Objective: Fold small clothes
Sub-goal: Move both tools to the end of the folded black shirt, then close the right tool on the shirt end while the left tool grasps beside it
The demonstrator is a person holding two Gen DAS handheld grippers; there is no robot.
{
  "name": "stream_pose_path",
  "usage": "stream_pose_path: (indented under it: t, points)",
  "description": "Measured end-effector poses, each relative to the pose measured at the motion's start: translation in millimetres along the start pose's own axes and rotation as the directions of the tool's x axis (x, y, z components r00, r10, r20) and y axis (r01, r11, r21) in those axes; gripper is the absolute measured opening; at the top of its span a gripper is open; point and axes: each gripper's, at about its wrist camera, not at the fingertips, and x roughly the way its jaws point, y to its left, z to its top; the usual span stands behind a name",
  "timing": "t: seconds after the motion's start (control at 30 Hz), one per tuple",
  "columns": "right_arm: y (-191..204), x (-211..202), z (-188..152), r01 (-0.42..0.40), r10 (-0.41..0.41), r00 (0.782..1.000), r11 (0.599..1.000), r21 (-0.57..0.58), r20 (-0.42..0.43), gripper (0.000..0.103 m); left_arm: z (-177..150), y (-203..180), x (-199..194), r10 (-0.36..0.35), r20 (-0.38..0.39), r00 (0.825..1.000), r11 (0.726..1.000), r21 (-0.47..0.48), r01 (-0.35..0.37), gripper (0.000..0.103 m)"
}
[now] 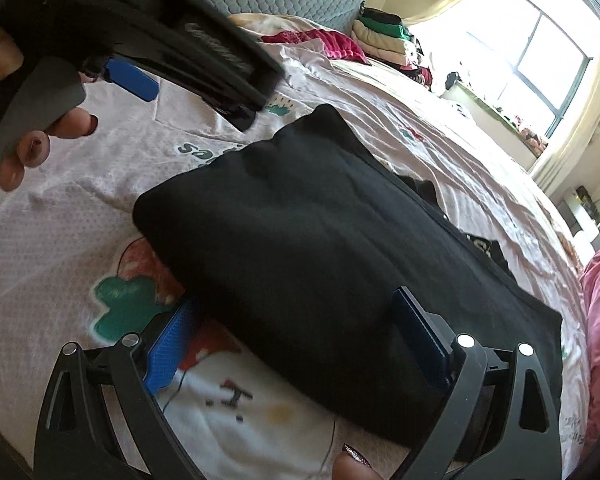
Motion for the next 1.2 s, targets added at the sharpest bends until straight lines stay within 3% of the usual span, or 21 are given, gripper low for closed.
stream_pose_path:
  t: [0.13,0.2,0.23,0.3,0.37,0.47,0.7,0.77,0.83,0.87,0.93,1.03,1.2]
  points:
    - [1.1,5.1,3.8,0.026,-0.025,0.999,0.999,-0.027,0.021,0.091,4.5,-8.9,9.7,-0.008,-0.017,1.0,1.0,-0.004,0.008,0.093]
    - [-0.8,4.7,3.3,0.03,-0.029,0.999,0.999,-0.023,0.041,0.079,7.9,-11.7,13.9,-0.01,-0.023,1.0,1.0,-0.01,0.009,0.093]
    - [-2.2,4.3,3.0,0.029,-0.028,0.999,0.999,-0.019,0.044,0.065,9.6,-12.8,16.0,-0.013,-0.026,1.0,1.0,-0.015,0.013,0.093]
    - [-6.7,0.5,1.3,0.024,-0.024,0.998,1.0,0.003,0.064,0.052,13.3,-15.2,20.0,-0.025,-0.034,0.999,0.999,-0.029,0.024,0.093]
    - [-12.2,-5.1,0.5,0.002,-0.004,0.996,1.0,0.024,0.09,0.026,16.4,-17.8,22.3,-0.039,-0.037,0.999,0.999,-0.037,0.038,0.093]
    - [-18.8,-14.1,-0.9,-0.001,-0.004,0.992,0.999,0.041,0.128,0.011,20.2,-23.0,25.5,-0.057,-0.043,0.997,0.998,-0.04,0.056,0.093]
    - [-33.6,-28.7,-6.5,-0.037,0.02,0.983,0.995,0.088,0.183,0.009,29.3,-36.6,36.0,-0.162,-0.073,0.984,0.985,-0.076,0.156,0.093]
    - [-38.9,-34.2,-8.5,-0.041,0.019,0.979,0.993,0.107,0.201,0.009,31.4,-42.0,36.7,-0.181,-0.075,0.981,0.982,-0.076,0.175,0.088]
    - [-41.3,-40.3,-9.7,-0.038,0.012,0.977,0.992,0.116,0.215,0.009,33.0,-47.3,36.4,-0.223,-0.077,0.972,0.972,-0.093,0.215,0.068]
    - [-42.3,-43.8,-10.5,-0.035,0.007,0.975,0.992,0.121,0.222,0.009,33.2,-49.4,35.0,-0.245,-0.082,0.966,0.966,-0.1,0.237,0.062]
    - [-47.7,-50.7,-13.0,-0.033,-0.001,0.972,0.99,0.137,0.236,0.008,33.3,-57.4,32.3,-0.285,-0.085,0.955,0.956,-0.1,0.276,0.036]
    - [-59.9,-57.7,-17.8,-0.032,-0.011,0.969,0.985,0.171,0.248,0.008,31.9,-72.9,20.4,-0.307,-0.06,0.95,0.95,-0.08,0.302,0.017]
    - [-82.8,-77.5,-30.1,-0.016,-0.065,0.955,0.963,0.268,0.289,0.007,32.8,-105.6,-6.9,-0.3,-0.01,0.954,0.954,-0.012,0.3,0.015]
